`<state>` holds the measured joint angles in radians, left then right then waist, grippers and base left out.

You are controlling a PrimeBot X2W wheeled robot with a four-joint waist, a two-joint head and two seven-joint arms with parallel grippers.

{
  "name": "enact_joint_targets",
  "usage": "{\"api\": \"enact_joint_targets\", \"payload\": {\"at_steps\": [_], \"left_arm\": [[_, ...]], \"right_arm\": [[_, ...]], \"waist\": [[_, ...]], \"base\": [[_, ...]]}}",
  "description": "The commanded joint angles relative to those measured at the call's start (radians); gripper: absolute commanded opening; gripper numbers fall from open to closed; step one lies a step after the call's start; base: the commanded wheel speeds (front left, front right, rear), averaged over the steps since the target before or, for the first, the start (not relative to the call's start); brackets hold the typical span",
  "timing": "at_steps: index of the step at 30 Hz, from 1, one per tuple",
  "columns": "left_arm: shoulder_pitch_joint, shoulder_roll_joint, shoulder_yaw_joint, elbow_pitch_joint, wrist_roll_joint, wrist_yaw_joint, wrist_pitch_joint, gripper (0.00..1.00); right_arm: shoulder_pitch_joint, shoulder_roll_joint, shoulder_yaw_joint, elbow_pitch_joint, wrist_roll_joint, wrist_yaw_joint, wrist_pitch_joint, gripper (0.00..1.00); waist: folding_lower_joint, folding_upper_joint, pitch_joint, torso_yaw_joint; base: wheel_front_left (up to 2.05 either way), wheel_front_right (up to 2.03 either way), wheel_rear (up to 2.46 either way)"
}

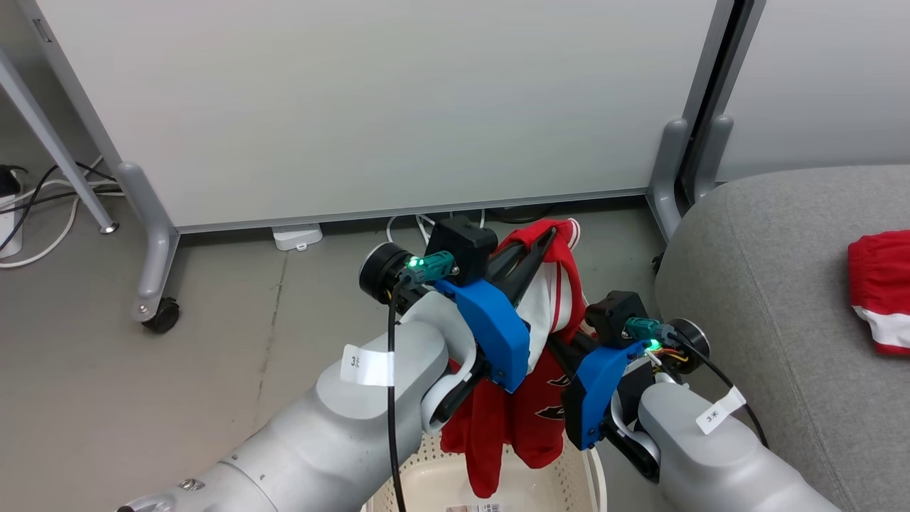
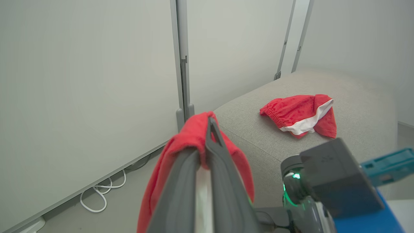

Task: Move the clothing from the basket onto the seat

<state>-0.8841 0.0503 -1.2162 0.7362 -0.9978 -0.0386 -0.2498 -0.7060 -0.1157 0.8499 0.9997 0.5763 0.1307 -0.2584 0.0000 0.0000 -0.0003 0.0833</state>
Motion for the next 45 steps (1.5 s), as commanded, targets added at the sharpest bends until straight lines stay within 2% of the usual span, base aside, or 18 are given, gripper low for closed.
{"api": "enact_joint_targets", "payload": {"at_steps": [1, 11, 13, 14, 15, 16, 27, 33, 45], "left_arm": [[-0.013, 0.000, -0.004, 0.004, -0.003, 0.002, -0.008, 0.00], [-0.014, 0.000, -0.014, 0.020, -0.011, 0.002, -0.006, 0.02], [-0.012, 0.000, -0.017, 0.022, -0.014, -0.001, -0.003, 0.41], [-0.010, 0.000, -0.019, 0.024, -0.015, -0.001, -0.003, 0.65], [-0.009, 0.000, -0.020, 0.025, -0.017, -0.002, -0.002, 0.96], [-0.009, 0.000, -0.021, 0.026, -0.019, -0.002, -0.002, 1.00], [-0.004, 0.000, -0.024, 0.033, -0.025, 0.010, -0.009, 1.00], [0.035, 0.005, 0.007, 0.026, -0.007, 0.014, -0.016, 1.00], [0.290, 0.091, 0.265, -0.180, 0.247, 0.051, -0.016, 1.00]], "right_arm": [[-0.014, 0.000, 0.007, 0.004, 0.008, 0.000, -0.006, 0.00], [-0.006, -0.001, 0.036, 0.004, 0.039, 0.000, -0.008, 0.00], [-0.006, -0.004, 0.045, 0.002, 0.045, 0.000, -0.008, 0.00], [-0.009, -0.007, 0.048, 0.001, 0.046, 0.000, -0.008, 0.00], [-0.012, -0.010, 0.050, 0.001, 0.048, 0.000, -0.008, 0.00], [-0.015, -0.011, 0.052, -0.001, 0.051, 0.000, -0.008, 0.00], [-0.012, -0.018, 0.038, -0.015, 0.060, 0.000, -0.008, 0.00], [-0.016, -0.027, 0.016, -0.029, 0.051, 0.000, -0.009, 0.00], [0.014, -0.036, -0.022, -0.044, 0.035, 0.000, -0.009, 0.00]], "waist": [[0.0000, 0.0000, -0.001, -0.002], [0.0000, 0.0000, -0.005, -0.011], [0.0000, 0.0000, -0.007, -0.012], [0.0000, 0.0000, -0.008, -0.012], [0.0000, 0.0000, -0.008, -0.012], [0.0000, 0.0000, -0.009, -0.013], [0.0000, 0.0000, -0.009, -0.015], [0.0000, 0.0000, -0.007, -0.021], [0.0000, 0.0000, -0.007, -0.029]], "base": [[0.00, 0.00, 0.00], [0.00, 0.00, 0.00], [0.00, 0.00, 0.00], [0.00, 0.00, 0.00], [0.00, 0.00, 0.00], [0.00, 0.00, 0.00], [0.00, 0.00, 0.00], [0.00, 0.00, 0.00], [0.00, 0.00, 0.00]]}}
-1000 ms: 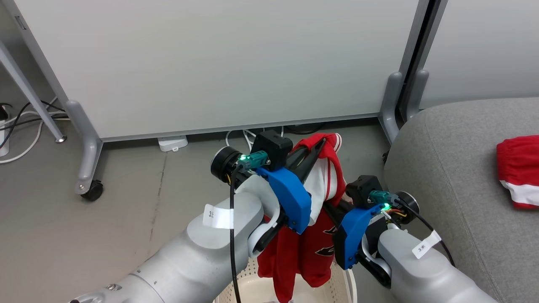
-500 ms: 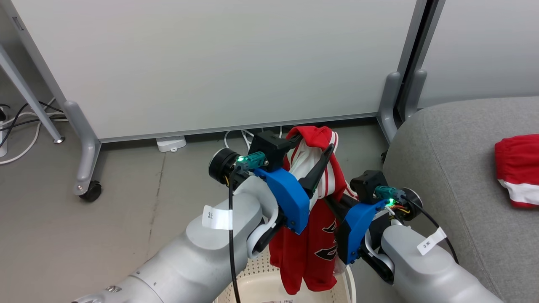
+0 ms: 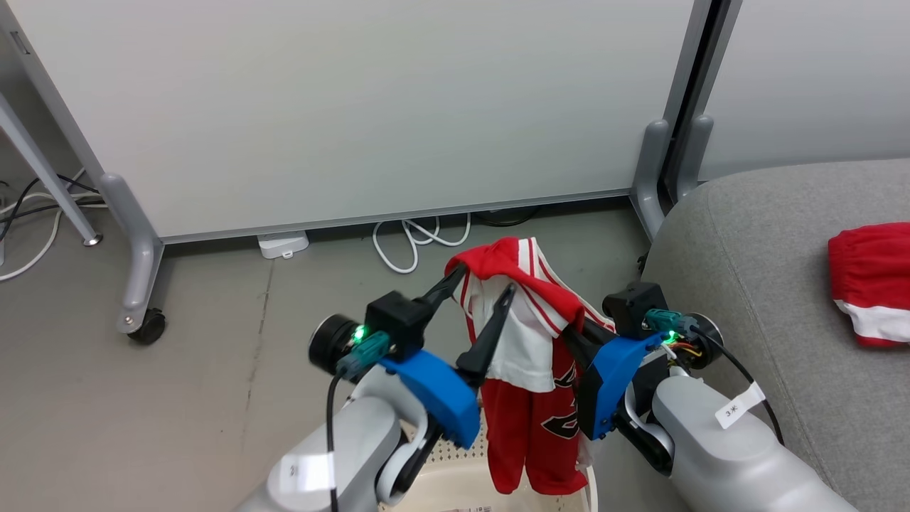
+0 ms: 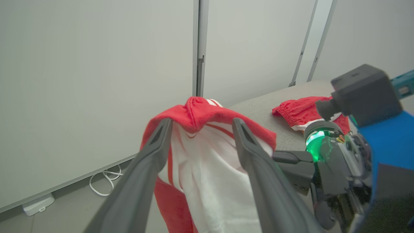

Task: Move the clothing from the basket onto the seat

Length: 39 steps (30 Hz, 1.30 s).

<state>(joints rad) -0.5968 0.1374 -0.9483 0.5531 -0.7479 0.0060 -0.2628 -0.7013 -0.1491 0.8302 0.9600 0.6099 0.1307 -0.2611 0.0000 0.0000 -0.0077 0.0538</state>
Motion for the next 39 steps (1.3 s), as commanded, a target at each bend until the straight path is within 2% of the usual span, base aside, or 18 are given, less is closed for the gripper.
{"api": "enact_joint_targets", "payload": {"at_steps": [1, 5, 10, 19, 32, 39], "left_arm": [[0.029, 0.010, 0.023, -0.013, 0.019, 0.007, -0.003, 1.00], [0.125, 0.030, 0.127, -0.082, 0.117, 0.012, -0.003, 1.00], [0.245, 0.037, 0.252, -0.141, 0.222, -0.004, -0.003, 1.00], [0.378, 0.005, 0.443, -0.153, 0.346, -0.044, -0.003, 1.00], [0.409, -0.052, 0.564, -0.135, 0.447, -0.103, -0.003, 1.00], [0.417, -0.069, 0.598, -0.142, 0.472, -0.120, -0.003, 1.00]], "right_arm": [[0.011, -0.004, -0.005, -0.005, 0.000, 0.000, -0.006, 0.00], [0.015, -0.005, -0.015, -0.010, -0.009, 0.000, -0.006, 0.00], [0.022, -0.008, -0.026, -0.016, -0.017, 0.000, -0.006, 0.00], [0.031, -0.007, -0.048, -0.020, -0.030, 0.000, -0.006, 0.00], [0.033, -0.009, -0.060, -0.033, -0.043, 0.000, -0.006, 0.00], [0.045, -0.014, -0.092, -0.089, -0.053, 0.000, -0.006, 0.00]], "waist": [[0.0000, 0.0000, -0.001, 0.000], [0.0000, 0.0000, -0.001, -0.001], [0.0000, 0.0000, -0.005, -0.002], [0.0000, 0.0000, -0.005, -0.004], [0.0000, 0.0000, 0.003, -0.020], [0.0000, 0.0000, 0.009, -0.060]], "base": [[0.00, 0.00, 0.00], [0.00, 0.00, 0.00], [0.00, 0.00, 0.00], [0.00, 0.00, 0.00], [0.00, 0.00, 0.00], [0.00, 0.00, 0.00]]}}
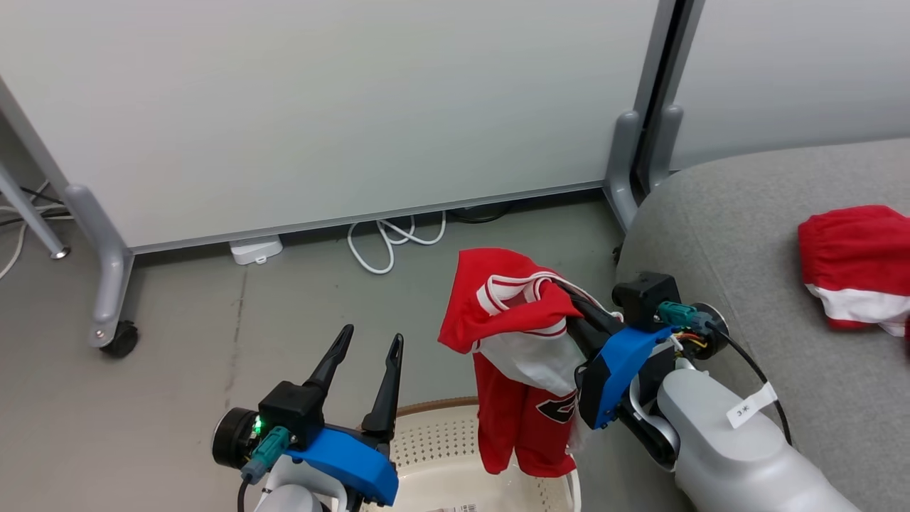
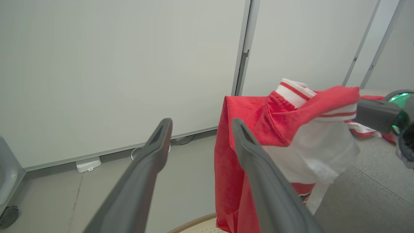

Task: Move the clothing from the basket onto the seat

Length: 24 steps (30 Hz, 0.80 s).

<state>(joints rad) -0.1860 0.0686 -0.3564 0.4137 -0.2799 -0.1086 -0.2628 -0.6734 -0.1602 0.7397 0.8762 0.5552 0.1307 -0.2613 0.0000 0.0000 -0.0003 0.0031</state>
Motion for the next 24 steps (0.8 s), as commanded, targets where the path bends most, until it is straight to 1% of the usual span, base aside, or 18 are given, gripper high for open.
{"api": "enact_joint_targets", "payload": {"at_steps": [1, 8, 12, 23, 24], "left_arm": [[0.006, 0.000, 0.006, -0.002, 0.004, -0.005, -0.003, 1.00], [0.005, -0.009, 0.034, -0.001, 0.013, -0.015, -0.003, 1.00], [0.006, -0.011, 0.050, -0.007, 0.020, -0.016, -0.003, 1.00], [-0.010, -0.016, 0.069, -0.019, 0.035, -0.021, -0.003, 1.00], [-0.014, -0.016, 0.069, -0.016, 0.036, -0.022, -0.003, 1.00]], "right_arm": [[0.018, -0.003, -0.002, -0.005, 0.001, 0.000, -0.006, 0.00], [0.053, -0.016, -0.008, -0.076, -0.017, 0.000, -0.006, 0.00], [0.071, -0.013, -0.010, -0.107, -0.018, 0.000, -0.006, 0.00], [0.101, -0.033, -0.038, -0.171, -0.032, 0.000, -0.006, 0.00], [0.106, -0.034, -0.040, -0.177, -0.035, 0.000, -0.006, 0.00]], "waist": [[0.0000, 0.0000, 0.002, -0.009], [0.0000, 0.0000, 0.012, -0.082], [0.0000, 0.0000, 0.018, -0.138], [0.0000, 0.0000, 0.045, -0.281], [0.0000, 0.0000, 0.053, -0.303]], "base": [[0.00, 0.00, 0.00], [0.00, 0.00, 0.00], [0.00, 0.00, 0.00], [0.00, 0.00, 0.00], [0.00, 0.00, 0.00]]}}
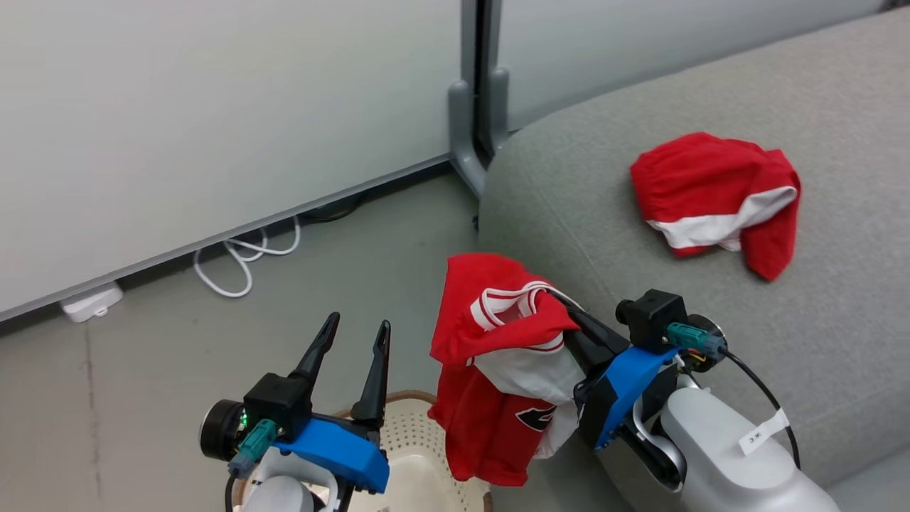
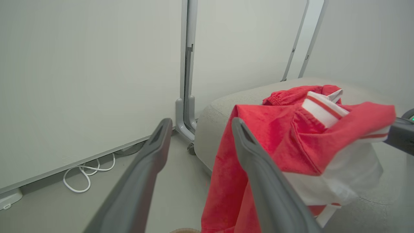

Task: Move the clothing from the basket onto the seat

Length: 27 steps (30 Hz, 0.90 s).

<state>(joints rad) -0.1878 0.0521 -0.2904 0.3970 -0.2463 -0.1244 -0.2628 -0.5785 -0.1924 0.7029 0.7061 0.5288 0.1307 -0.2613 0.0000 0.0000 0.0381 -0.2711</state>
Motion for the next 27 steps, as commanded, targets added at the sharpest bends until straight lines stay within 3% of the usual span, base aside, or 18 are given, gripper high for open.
{"api": "enact_joint_targets", "payload": {"at_steps": [1, 16, 27], "left_arm": [[-0.013, 0.000, 0.002, 0.003, 0.004, -0.007, -0.003, 1.00], [-0.020, 0.000, 0.023, 0.024, 0.021, -0.006, -0.003, 1.00], [-0.007, -0.001, 0.018, 0.023, 0.021, -0.006, -0.003, 1.00]], "right_arm": [[0.014, -0.004, -0.005, -0.009, -0.009, 0.000, -0.006, 0.00], [0.042, -0.001, -0.034, -0.044, -0.012, 0.000, -0.006, 0.00], [0.060, -0.005, -0.039, -0.051, -0.018, 0.000, -0.006, 0.00]], "waist": [[0.0000, 0.0000, 0.018, -0.038], [0.0000, 0.0000, 0.045, -0.171], [0.0000, 0.0000, 0.038, -0.204]], "base": [[0.00, 0.00, 0.00], [0.00, 0.00, 0.00], [0.00, 0.00, 0.00]]}}
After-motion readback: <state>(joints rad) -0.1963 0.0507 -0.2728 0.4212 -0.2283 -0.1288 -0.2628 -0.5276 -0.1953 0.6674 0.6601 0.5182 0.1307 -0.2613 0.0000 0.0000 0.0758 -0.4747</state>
